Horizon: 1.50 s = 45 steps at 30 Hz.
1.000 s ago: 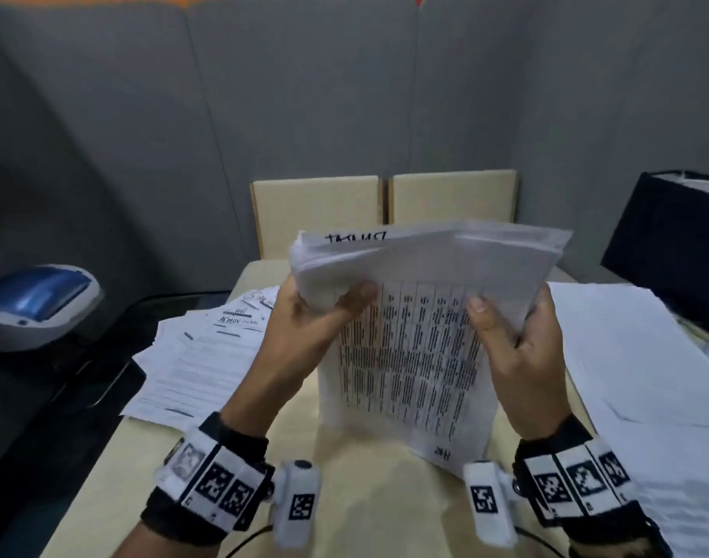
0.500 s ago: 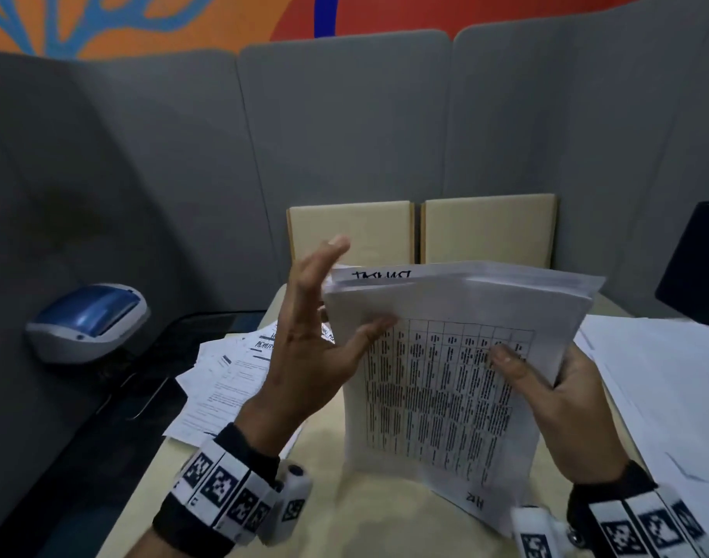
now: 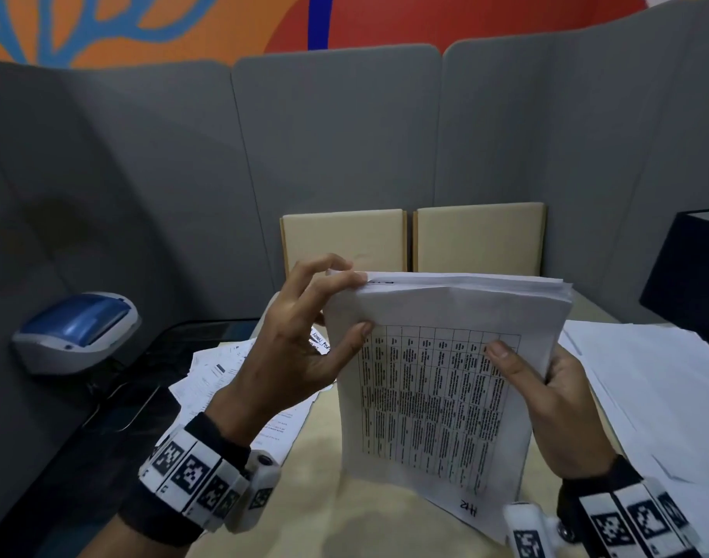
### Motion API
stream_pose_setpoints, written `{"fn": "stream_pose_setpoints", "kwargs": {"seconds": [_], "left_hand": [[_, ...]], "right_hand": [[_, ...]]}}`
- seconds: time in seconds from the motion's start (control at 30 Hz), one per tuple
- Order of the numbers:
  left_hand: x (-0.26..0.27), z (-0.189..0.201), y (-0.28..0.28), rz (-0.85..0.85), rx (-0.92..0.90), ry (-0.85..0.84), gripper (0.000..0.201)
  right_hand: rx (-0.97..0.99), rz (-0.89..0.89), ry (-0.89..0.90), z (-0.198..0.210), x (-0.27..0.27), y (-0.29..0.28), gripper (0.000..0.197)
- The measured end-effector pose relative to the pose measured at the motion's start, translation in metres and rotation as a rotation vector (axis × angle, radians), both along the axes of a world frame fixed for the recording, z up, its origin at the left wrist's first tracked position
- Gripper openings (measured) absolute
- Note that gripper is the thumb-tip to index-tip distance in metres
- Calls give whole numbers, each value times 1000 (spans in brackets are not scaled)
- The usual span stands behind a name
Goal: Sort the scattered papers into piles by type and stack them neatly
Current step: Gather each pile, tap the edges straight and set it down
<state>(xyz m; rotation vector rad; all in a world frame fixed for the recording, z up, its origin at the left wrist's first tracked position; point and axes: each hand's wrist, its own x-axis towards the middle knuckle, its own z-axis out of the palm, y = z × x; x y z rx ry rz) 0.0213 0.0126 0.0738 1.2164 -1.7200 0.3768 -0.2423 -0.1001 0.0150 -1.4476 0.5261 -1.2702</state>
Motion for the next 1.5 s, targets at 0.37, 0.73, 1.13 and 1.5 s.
{"fn": "stream_pose_setpoints", "kwargs": {"seconds": [0.37, 0.73, 1.13, 1.5], "left_hand": [[-15, 31, 12, 152, 158, -304, 57], [-97, 37, 2, 384, 351, -599, 103], [-47, 10, -5, 234, -53, 222, 97], [-62, -37, -39, -175, 245, 1001, 22]], "right_hand": [[-12, 27, -2, 6, -4, 2, 23], [-74, -19, -7, 2, -1, 7, 22], [-111, -95, -29, -1, -4, 9, 21], [-143, -280, -68, 21, 10, 11, 17]]}}
